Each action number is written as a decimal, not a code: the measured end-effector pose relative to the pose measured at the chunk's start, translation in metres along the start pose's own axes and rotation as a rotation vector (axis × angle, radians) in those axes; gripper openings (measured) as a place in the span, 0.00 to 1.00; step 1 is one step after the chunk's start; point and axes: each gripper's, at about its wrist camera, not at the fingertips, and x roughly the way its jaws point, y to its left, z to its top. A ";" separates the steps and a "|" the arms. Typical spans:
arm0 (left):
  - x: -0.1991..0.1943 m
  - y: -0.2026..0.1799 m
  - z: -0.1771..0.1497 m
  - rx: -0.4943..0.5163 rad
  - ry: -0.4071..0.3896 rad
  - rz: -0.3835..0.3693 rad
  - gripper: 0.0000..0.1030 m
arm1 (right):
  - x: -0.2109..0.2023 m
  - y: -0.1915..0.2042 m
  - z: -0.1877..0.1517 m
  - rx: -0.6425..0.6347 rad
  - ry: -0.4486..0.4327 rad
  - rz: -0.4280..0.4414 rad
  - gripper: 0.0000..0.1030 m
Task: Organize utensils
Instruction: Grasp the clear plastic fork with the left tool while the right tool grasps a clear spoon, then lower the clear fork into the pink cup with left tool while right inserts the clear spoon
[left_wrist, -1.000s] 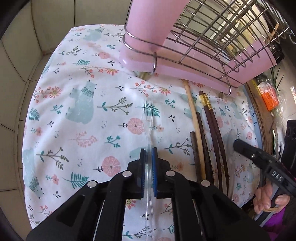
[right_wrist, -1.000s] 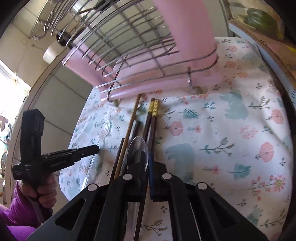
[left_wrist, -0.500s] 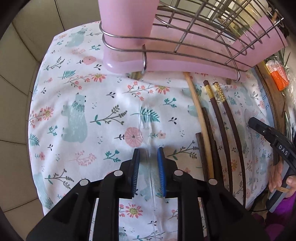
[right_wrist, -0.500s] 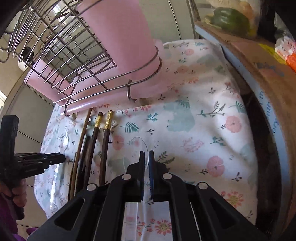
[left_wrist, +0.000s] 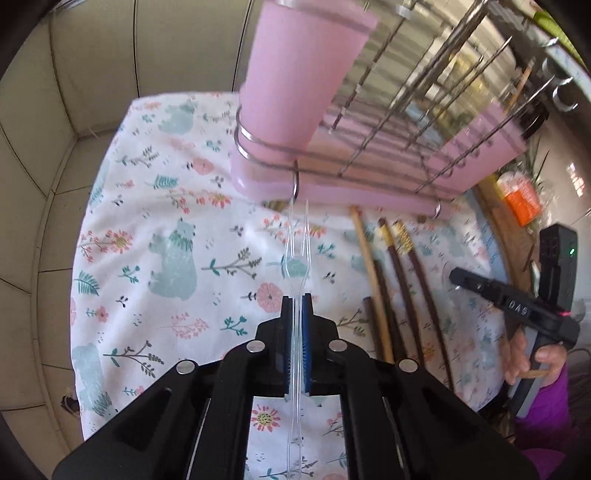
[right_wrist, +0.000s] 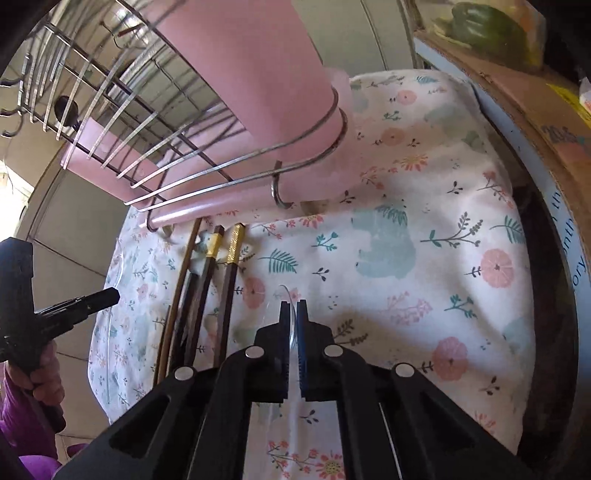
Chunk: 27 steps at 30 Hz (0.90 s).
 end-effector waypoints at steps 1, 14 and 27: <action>-0.008 0.000 0.000 -0.002 -0.032 -0.006 0.04 | -0.006 0.001 0.000 -0.003 -0.023 0.002 0.03; -0.134 -0.026 0.032 -0.001 -0.630 -0.059 0.04 | -0.161 0.070 0.035 -0.155 -0.634 -0.033 0.03; -0.152 -0.038 0.119 -0.070 -0.964 -0.071 0.04 | -0.210 0.084 0.113 -0.156 -1.123 -0.172 0.03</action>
